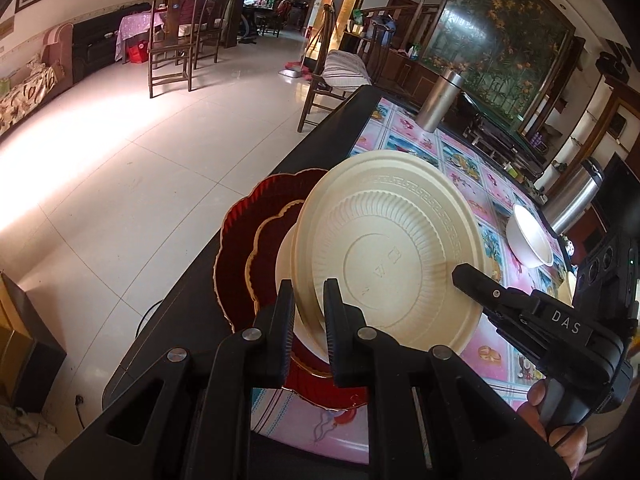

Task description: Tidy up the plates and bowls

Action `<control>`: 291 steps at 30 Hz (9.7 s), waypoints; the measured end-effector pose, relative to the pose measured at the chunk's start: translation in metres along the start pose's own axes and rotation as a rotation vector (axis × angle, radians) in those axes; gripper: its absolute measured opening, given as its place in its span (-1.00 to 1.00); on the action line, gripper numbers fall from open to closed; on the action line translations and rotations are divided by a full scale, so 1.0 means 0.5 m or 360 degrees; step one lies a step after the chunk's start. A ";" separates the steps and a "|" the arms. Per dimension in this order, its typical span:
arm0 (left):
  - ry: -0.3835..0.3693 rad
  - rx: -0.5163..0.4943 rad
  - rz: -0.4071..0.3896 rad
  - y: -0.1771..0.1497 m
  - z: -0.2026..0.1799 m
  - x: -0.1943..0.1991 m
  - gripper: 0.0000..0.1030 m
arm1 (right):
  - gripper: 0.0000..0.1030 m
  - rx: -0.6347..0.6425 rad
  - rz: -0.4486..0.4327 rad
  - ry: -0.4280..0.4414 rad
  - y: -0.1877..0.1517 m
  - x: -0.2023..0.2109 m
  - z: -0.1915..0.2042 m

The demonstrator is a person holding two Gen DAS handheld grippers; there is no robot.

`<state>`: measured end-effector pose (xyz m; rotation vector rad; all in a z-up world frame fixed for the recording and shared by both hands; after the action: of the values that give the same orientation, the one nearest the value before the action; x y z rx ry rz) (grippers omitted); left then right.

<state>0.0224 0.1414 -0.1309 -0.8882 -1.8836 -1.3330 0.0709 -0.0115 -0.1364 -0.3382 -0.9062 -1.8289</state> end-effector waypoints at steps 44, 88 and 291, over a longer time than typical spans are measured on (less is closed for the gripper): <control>-0.0024 0.0103 -0.0070 0.015 0.067 0.070 -0.76 | -0.64 -0.0273 0.0356 -0.0017 0.000 -0.052 -0.002; -0.0120 -0.0200 0.0011 -0.022 -0.151 0.056 -0.76 | 0.12 -0.0293 0.0141 0.0123 0.063 0.091 -0.109; 0.0081 -0.0058 -0.0079 0.024 -0.011 0.039 -0.77 | -0.83 -0.0104 0.0266 -0.0175 0.025 -0.002 0.006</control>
<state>0.0225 0.1422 -0.1075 -0.8232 -1.8586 -1.4108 0.0817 -0.0111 -0.1297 -0.5438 -0.8677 -1.7015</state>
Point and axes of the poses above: each gripper's, at about its wrist camera, not at the fingertips, and x roughly against the way its jaws point, z to its left, y to its top, the point moved 10 cm from there along -x, roughly the way its jaws point, and after that the axes turned 6 degrees about z, right-handed, at the moved point
